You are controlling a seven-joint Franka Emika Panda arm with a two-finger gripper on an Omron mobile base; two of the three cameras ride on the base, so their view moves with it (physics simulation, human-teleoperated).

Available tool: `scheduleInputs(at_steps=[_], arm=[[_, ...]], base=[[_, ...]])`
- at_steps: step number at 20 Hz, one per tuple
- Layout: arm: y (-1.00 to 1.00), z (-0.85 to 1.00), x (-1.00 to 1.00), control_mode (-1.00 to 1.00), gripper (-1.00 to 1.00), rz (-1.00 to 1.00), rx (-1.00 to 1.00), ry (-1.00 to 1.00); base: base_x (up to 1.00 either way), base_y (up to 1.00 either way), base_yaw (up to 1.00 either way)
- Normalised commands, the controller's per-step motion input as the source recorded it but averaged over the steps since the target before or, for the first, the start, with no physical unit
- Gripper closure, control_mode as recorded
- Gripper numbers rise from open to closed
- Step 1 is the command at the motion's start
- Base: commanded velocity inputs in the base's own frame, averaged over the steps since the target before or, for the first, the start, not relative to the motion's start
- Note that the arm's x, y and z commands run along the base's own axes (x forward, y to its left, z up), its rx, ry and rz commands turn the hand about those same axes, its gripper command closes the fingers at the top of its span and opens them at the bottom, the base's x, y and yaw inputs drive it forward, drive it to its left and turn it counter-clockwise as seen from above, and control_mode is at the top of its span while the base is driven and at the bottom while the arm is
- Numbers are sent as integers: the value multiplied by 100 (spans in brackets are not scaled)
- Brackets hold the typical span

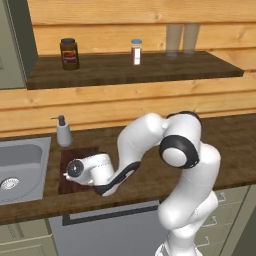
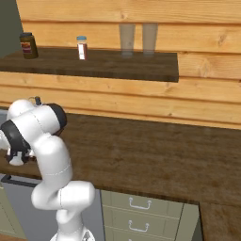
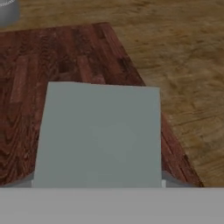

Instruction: Pick up the sponge from the counter and clean the cutting board by briefly scrubbing or pressing down on the cutting board. Once finished, release the sponge.

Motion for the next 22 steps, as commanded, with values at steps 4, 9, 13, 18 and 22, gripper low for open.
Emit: scheduleInputs(at_steps=[4, 9, 13, 18, 22], arm=[[-55, -29, -29, -100, 100, 0, 0, 4], [-65, -26, 1, -100, 100, 0, 0, 5], [-51, -31, 7, -100, 100, -2, 0, 7], [-41, -35, 14, -100, 100, -5, 0, 1], [-39, -31, 6, -100, 100, -3, 0, -4]], base=[[0, 0, 0], [0, 0, 0], [0, 0, 0], [0, 0, 0], [0, 0, 0]])
